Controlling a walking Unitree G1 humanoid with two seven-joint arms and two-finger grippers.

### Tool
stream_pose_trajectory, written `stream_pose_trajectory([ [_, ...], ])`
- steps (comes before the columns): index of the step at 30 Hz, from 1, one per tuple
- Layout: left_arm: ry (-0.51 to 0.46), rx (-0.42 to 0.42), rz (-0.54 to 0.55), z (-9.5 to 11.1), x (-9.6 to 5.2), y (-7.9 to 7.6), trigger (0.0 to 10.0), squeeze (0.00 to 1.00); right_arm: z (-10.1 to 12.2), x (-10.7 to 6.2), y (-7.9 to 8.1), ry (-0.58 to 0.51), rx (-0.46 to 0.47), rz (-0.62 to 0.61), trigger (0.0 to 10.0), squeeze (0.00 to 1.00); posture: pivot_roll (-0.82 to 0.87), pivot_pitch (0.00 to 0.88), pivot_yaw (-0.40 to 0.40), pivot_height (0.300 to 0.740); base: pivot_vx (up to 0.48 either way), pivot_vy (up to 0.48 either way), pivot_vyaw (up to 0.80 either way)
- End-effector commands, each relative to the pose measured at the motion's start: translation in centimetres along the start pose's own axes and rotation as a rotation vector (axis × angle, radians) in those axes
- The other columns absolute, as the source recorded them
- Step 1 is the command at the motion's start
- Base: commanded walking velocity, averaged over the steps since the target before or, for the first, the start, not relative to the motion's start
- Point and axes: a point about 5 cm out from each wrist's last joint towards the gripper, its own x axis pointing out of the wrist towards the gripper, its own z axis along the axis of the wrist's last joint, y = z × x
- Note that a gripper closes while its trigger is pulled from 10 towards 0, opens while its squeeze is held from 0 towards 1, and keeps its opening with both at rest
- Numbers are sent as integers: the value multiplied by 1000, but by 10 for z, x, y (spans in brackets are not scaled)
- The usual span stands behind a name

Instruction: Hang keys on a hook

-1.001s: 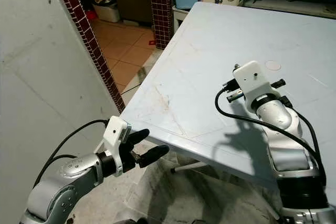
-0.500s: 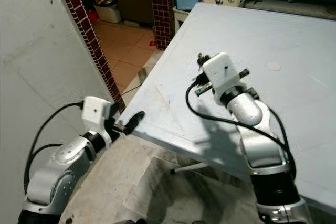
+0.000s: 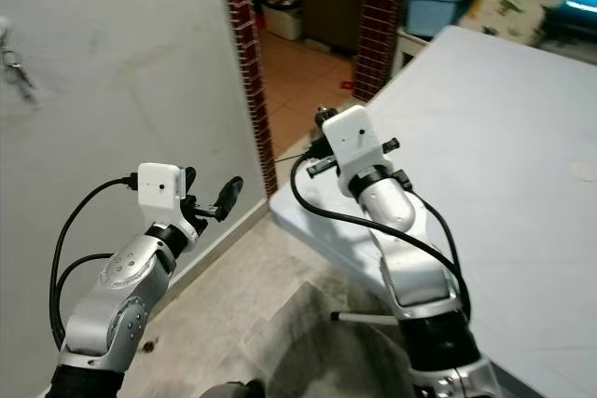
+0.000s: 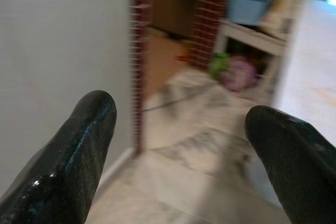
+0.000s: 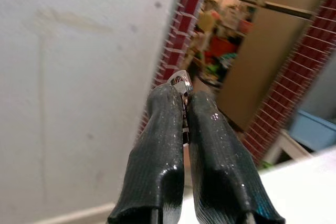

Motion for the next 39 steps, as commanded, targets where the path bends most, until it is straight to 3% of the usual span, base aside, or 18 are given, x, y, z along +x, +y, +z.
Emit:
stream_pose_trajectory([
  [1, -18, 3, 16, 2, 0, 0, 10000, 0, -1, 2, -3, 2, 0, -14, 10000, 0, -59, 72, 83, 740, 0, 0, 800],
  [19, -68, 23, 87, 3, 4, 6, 10000, 0, -12, 3, 2, 29, 15, -26, 10000, 0, -47, 50, 59, 740, 0, 0, 800],
  [28, -116, -14, 149, 4, 1, 9, 10000, 0, -14, 7, -2, 40, -18, 33, 10000, 0, -35, 24, -43, 740, 0, 0, 61],
  [39, -118, -15, 148, 4, 3, 12, 10000, 0, -13, 10, 4, 27, -29, 47, 10000, 0, -37, 13, -19, 740, 0, 0, 555],
])
